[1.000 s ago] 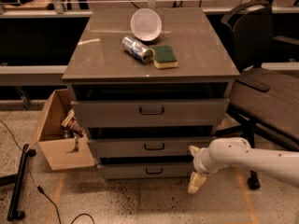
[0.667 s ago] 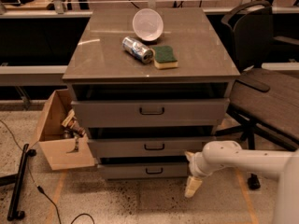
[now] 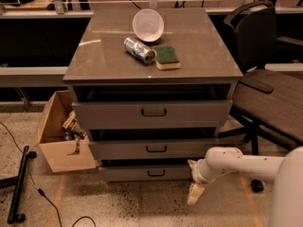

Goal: Open bottom drawer

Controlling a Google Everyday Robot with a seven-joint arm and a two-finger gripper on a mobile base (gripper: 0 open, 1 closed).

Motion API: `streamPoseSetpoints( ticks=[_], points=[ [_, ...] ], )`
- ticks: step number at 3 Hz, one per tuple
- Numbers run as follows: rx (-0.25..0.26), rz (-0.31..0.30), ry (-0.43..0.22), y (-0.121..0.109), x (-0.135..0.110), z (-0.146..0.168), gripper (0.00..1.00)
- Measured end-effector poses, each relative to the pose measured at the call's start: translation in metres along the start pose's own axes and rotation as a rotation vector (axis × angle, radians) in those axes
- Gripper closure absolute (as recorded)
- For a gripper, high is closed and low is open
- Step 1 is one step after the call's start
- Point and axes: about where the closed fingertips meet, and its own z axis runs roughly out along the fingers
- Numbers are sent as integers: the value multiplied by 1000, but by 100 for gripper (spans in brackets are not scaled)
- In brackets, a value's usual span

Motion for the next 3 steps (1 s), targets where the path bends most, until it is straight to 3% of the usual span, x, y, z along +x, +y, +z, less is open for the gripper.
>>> streamPoseSetpoints(
  ticks=[1, 2, 3],
  points=[
    [-118, 62, -81, 26, 30, 71, 0],
    [-155, 44, -123, 34, 42, 107, 0],
    [-125, -1, -144, 30, 44, 131, 0]
  ],
)
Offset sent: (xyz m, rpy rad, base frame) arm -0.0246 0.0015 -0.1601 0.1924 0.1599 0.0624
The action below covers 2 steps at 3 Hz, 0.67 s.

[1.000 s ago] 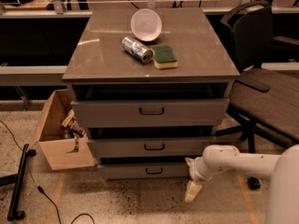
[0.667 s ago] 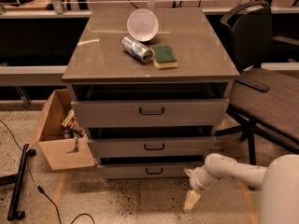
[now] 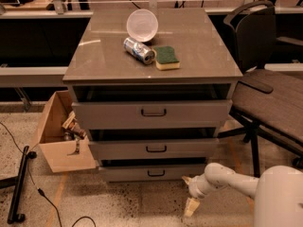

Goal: Open bottom drawer

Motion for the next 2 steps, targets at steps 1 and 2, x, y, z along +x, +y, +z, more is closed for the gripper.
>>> streamPoseSetpoints(
  ticks=[1, 2],
  points=[
    [63, -34, 11, -20, 1, 6, 0],
    [139, -60, 33, -39, 0, -7, 0]
  ],
)
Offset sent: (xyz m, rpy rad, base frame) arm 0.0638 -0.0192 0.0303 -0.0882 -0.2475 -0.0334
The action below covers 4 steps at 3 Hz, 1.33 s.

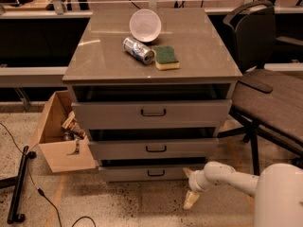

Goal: Open bottom drawer

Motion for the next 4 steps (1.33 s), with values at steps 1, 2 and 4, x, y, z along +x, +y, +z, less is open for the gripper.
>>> streamPoseSetpoints(
  ticks=[1, 2, 4],
  points=[
    [54, -23, 14, -18, -5, -10, 0],
    [66, -46, 18, -27, -6, 1, 0],
    [60, -61, 38, -49, 10, 45, 0]
  ],
)
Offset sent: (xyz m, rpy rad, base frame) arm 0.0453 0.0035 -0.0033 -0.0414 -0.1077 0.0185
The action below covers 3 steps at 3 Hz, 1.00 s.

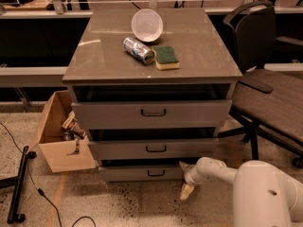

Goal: Open bottom drawer

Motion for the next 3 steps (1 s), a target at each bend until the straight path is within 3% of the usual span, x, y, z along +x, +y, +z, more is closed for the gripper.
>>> streamPoseSetpoints(
  ticks=[1, 2, 3],
  points=[
    [8, -14, 10, -14, 5, 14, 2],
    [-8, -20, 13, -17, 6, 21, 25],
    [-78, -10, -5, -3, 7, 22, 47]
  ],
)
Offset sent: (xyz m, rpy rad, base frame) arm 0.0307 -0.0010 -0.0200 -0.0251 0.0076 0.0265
